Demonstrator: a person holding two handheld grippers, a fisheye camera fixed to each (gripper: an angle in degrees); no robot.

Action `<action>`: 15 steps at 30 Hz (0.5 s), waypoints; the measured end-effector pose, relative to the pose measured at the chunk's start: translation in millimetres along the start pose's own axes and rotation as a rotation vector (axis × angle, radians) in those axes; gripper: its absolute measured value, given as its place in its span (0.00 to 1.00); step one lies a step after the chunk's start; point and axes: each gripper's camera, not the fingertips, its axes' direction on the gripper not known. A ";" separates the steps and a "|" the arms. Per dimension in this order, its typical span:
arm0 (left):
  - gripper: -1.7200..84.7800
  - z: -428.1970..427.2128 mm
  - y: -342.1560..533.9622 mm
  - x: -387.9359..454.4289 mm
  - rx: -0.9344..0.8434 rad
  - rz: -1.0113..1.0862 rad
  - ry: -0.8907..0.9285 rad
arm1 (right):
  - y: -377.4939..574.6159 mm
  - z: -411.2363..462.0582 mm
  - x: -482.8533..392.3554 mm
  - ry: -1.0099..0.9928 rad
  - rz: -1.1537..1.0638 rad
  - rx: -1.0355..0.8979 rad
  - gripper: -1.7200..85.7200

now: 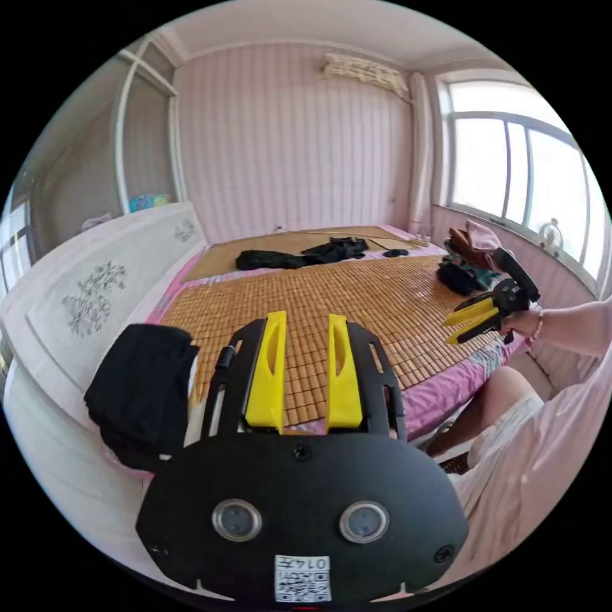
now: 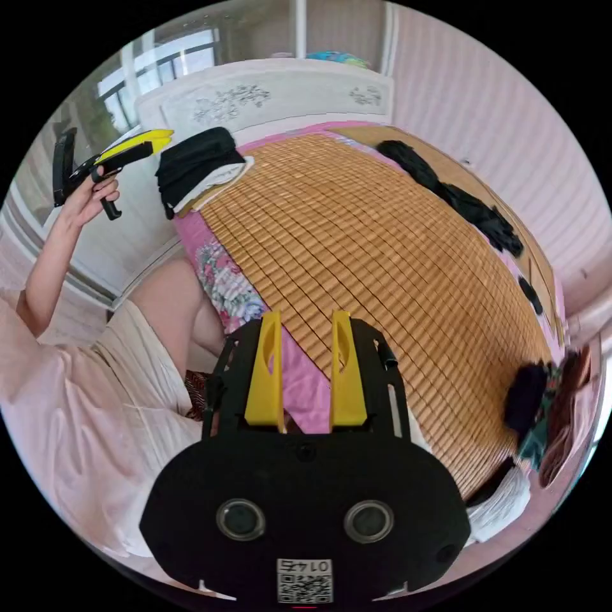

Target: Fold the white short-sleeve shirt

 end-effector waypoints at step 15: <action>0.16 98.8 -104.5 403.3 -0.011 0.442 0.290 | 314.9 -92.0 104.9 0.235 0.516 0.140 0.22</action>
